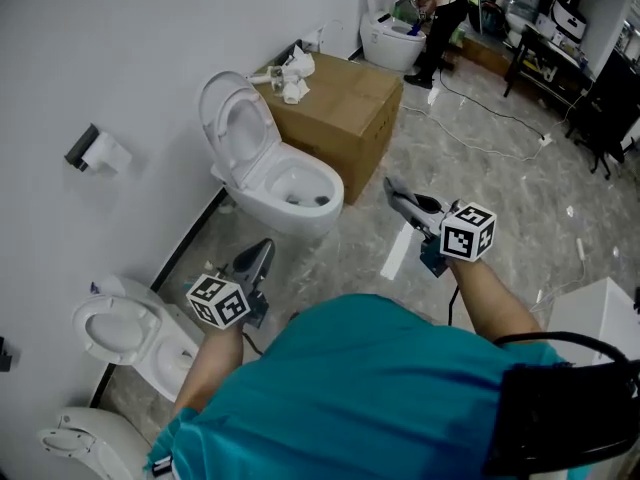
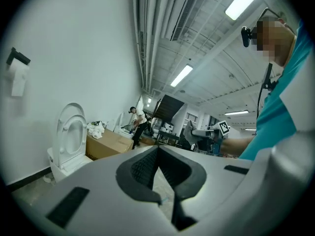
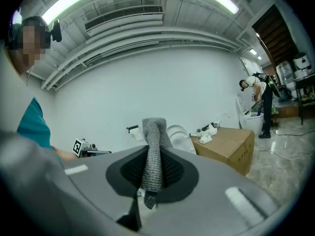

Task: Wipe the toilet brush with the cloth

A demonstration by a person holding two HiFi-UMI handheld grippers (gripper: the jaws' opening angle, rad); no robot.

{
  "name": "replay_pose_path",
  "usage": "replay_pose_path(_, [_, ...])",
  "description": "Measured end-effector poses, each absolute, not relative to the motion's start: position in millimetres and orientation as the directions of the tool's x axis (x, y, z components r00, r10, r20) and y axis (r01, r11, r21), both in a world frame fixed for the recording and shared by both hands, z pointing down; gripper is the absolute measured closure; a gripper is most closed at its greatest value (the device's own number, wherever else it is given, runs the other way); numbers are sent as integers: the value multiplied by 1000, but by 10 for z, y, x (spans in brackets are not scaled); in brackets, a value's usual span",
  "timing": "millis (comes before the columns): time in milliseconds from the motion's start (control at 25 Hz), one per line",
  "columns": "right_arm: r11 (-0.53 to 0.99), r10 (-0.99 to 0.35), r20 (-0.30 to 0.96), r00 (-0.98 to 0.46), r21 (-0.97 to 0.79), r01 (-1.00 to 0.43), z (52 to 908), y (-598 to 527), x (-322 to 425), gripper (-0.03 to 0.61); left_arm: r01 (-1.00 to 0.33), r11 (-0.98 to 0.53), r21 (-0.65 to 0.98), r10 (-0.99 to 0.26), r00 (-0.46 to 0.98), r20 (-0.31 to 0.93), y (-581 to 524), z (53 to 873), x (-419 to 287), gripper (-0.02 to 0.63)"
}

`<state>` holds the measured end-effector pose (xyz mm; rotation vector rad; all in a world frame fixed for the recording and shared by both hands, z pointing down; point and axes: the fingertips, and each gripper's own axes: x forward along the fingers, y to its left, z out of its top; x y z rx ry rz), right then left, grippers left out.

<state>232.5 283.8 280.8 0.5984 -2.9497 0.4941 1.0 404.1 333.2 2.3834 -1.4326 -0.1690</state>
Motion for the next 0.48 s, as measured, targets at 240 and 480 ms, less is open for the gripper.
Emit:
replay_pose_path(240, [861,-406,120,-906,-281,-423,2554,2398,1323,560,-818,-464,339,-854,515,76,3517,3194,-1046,607])
replay_pose_path(480, [861,-400,136,-907,-282,-422,2571,2079,582,560,-807,-472,355,-848,525,66,3173,3214,-1741,607])
